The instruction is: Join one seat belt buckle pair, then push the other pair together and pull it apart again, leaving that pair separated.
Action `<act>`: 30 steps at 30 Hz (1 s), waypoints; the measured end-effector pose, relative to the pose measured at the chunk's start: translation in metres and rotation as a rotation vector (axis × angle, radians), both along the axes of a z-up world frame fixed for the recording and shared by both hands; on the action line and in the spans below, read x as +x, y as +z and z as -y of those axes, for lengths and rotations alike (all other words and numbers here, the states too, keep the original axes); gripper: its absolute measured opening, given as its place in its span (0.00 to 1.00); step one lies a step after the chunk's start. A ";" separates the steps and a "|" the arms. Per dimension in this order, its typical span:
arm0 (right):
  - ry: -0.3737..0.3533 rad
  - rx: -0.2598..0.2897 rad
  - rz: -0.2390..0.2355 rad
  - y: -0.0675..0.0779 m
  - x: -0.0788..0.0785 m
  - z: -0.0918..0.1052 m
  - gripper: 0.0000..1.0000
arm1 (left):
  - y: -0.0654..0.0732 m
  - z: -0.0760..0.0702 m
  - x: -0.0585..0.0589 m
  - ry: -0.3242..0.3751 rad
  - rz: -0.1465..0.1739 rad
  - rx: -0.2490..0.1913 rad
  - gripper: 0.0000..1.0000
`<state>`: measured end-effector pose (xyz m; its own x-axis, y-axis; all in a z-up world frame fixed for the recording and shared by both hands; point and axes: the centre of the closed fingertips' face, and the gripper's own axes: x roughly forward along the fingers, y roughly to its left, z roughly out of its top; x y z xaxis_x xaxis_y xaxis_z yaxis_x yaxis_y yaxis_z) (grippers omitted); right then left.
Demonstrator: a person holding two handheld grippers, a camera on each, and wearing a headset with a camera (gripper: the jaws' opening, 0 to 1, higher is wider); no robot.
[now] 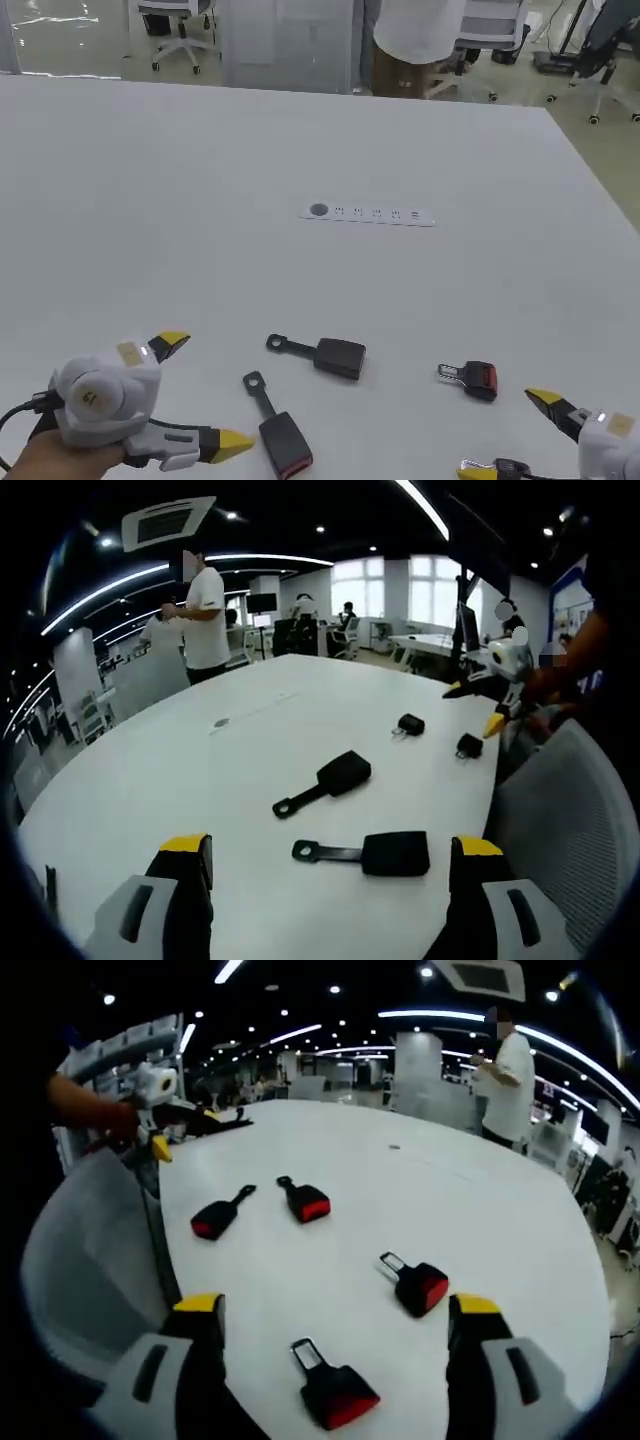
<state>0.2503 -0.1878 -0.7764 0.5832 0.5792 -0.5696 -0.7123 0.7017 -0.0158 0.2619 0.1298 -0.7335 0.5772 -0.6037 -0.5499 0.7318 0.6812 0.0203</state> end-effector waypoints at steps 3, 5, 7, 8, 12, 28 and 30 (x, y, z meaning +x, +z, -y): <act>-0.009 0.012 -0.001 0.001 0.000 0.001 0.93 | 0.000 0.000 0.000 0.002 -0.001 0.002 1.00; -0.003 0.004 0.001 0.000 0.000 0.001 0.93 | 0.001 0.000 -0.001 0.001 0.001 0.004 1.00; -0.002 0.007 -0.003 0.000 -0.001 0.000 0.93 | 0.001 0.000 -0.001 0.001 0.000 0.005 1.00; -0.003 0.005 -0.001 0.000 -0.001 0.000 0.93 | 0.002 0.001 -0.001 -0.004 0.005 0.004 1.00; 0.000 0.005 -0.002 -0.001 -0.001 0.001 0.93 | 0.002 0.000 -0.002 -0.007 0.005 0.007 1.00; 0.011 -0.010 -0.011 -0.005 -0.006 0.002 0.93 | -0.001 0.001 -0.003 -0.020 0.001 0.010 1.00; 0.019 -0.011 -0.019 -0.006 -0.008 0.002 0.93 | -0.001 0.002 -0.004 -0.024 0.001 0.012 1.00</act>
